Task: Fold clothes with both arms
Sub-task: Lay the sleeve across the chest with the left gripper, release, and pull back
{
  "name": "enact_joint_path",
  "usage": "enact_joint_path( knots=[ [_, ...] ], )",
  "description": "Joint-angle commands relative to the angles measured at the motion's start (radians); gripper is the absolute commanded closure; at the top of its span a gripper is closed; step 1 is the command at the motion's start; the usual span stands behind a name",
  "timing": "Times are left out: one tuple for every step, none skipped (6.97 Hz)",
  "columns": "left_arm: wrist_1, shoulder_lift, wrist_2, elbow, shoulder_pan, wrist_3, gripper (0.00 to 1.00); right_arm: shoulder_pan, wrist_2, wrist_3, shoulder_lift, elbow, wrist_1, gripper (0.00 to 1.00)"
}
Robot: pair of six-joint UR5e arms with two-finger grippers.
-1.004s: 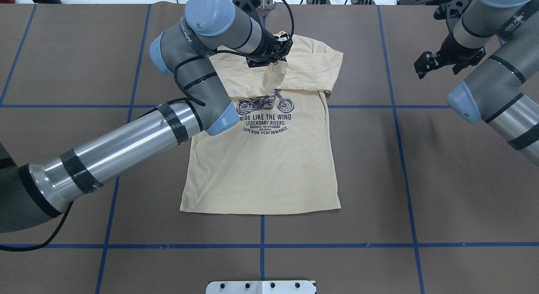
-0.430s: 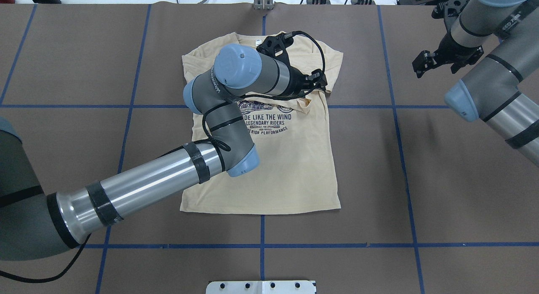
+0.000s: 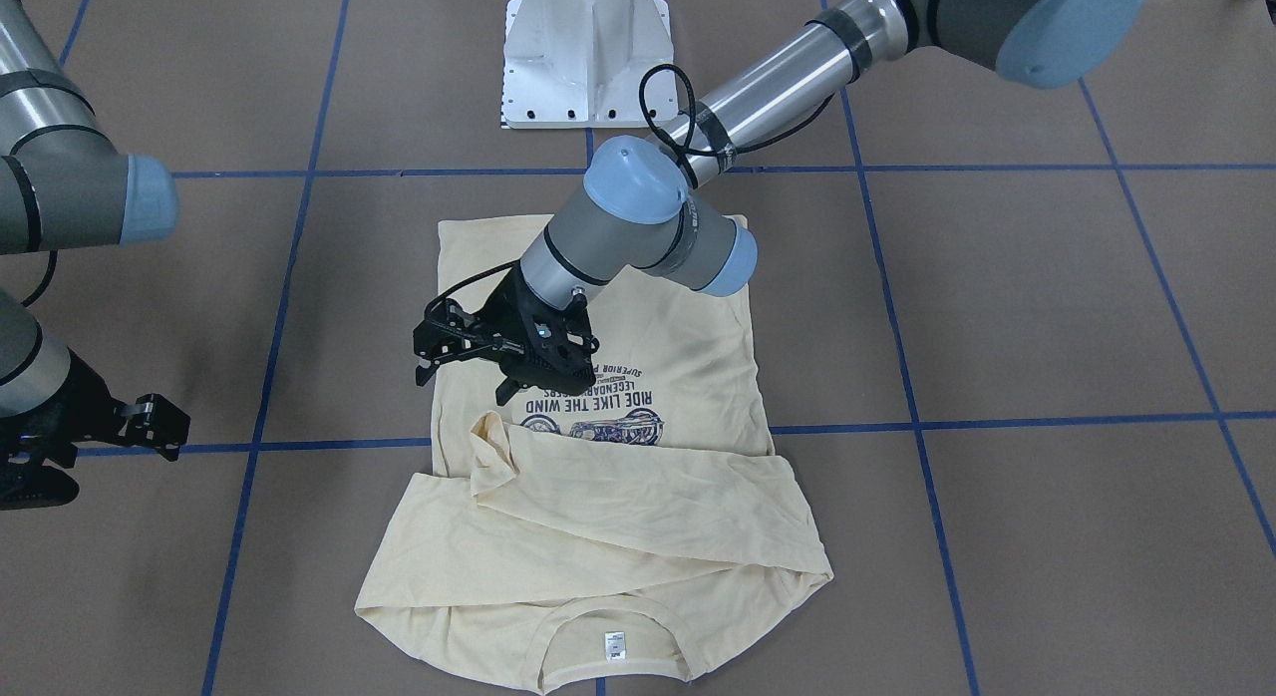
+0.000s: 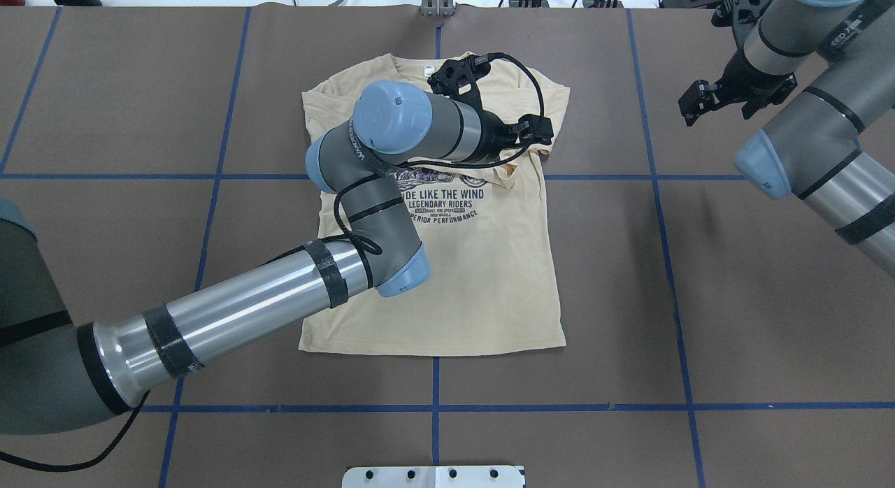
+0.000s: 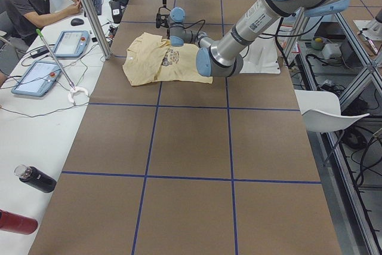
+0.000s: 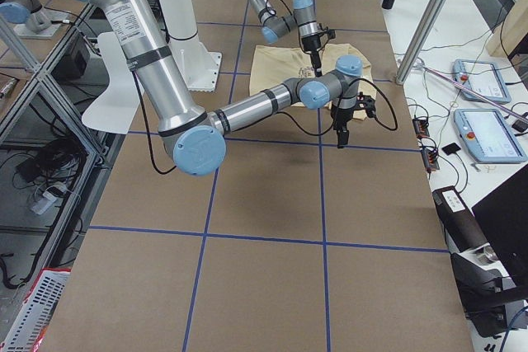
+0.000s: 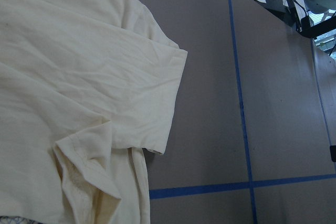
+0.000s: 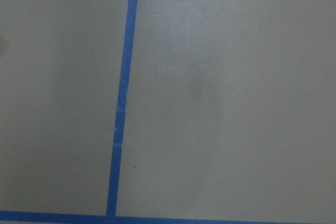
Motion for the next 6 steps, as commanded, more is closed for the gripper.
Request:
enact_joint_path(
  knots=[
    [0.089, 0.074, -0.030, -0.103, -0.024, 0.007, 0.00, -0.015, 0.061, 0.091, 0.011, 0.015, 0.061, 0.00],
    [0.194, 0.184, -0.090, -0.262, -0.038, 0.010, 0.00, -0.044, 0.076, 0.188, -0.001, 0.050, 0.093, 0.00],
    [0.285, 0.298, -0.095, -0.413, -0.040, 0.015, 0.00, -0.077, 0.087, 0.266, -0.022, 0.115, 0.098, 0.00],
    [0.426, 0.379, -0.096, -0.550, -0.041, 0.056, 0.00, -0.126, 0.087, 0.343, -0.071, 0.206, 0.100, 0.00],
    [0.599, 0.436, -0.096, -0.700, -0.043, 0.144, 0.00, -0.184, 0.086, 0.432, -0.110, 0.283, 0.100, 0.00],
    [0.644, 0.531, -0.095, -0.819, -0.043, 0.180, 0.00, -0.244, 0.077, 0.515, -0.122, 0.325, 0.103, 0.00]
  ],
)
